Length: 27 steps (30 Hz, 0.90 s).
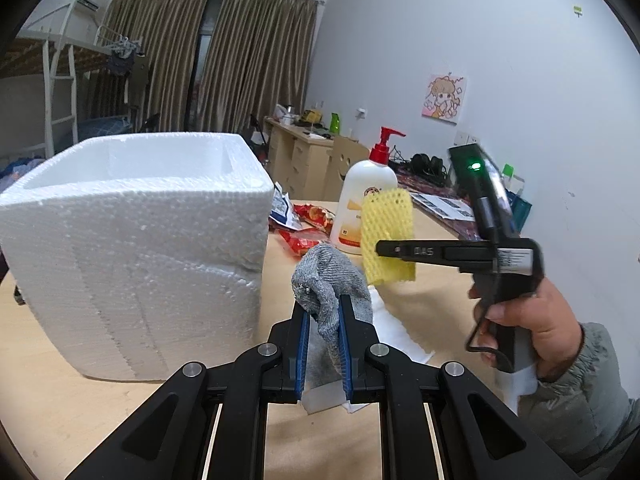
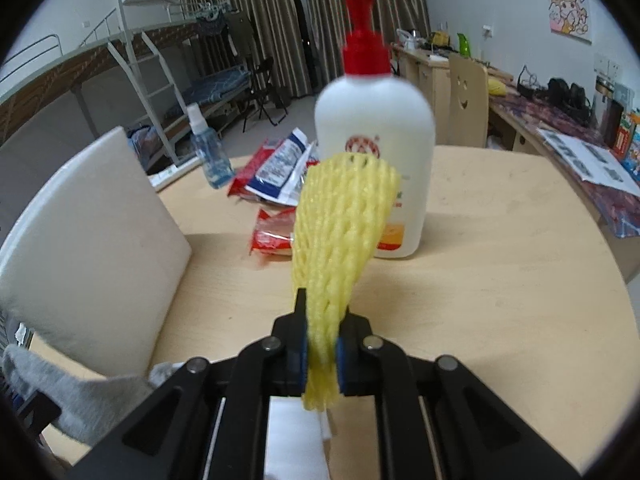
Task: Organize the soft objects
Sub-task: 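Carry the sock with the left gripper while the right gripper lifts the yellow net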
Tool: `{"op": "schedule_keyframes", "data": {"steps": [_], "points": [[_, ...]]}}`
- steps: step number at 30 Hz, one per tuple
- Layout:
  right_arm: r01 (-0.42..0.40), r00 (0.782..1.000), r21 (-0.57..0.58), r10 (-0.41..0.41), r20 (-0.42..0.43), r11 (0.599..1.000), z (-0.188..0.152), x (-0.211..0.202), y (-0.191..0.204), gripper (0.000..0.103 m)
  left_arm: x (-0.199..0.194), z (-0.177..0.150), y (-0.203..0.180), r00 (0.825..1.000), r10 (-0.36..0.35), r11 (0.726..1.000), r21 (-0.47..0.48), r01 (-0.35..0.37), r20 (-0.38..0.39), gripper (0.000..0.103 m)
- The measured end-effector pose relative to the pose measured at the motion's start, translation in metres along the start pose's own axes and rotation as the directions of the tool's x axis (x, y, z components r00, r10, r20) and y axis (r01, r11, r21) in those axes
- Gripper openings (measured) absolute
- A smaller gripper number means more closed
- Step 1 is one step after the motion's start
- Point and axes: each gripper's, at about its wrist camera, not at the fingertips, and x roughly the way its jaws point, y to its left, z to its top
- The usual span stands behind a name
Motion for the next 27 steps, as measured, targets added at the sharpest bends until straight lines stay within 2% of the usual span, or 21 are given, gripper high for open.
{"op": "schedule_keyframes", "data": {"steps": [18,27], "points": [[-0.054,0.987,-0.042,0.059,0.147,0.998,-0.035,-0.090,0.022,0.013,-0.034,0.005,-0.009,0.998,0.065,0.998,0.006,-0.065,0.025,0.014],[-0.065,0.979,-0.038,0.071,0.192,0.997,-0.051,-0.111,0.024,0.013,-0.055,0.009,-0.008,0.993,0.098,0.995,0.010,-0.098,0.060,0.014]]}}
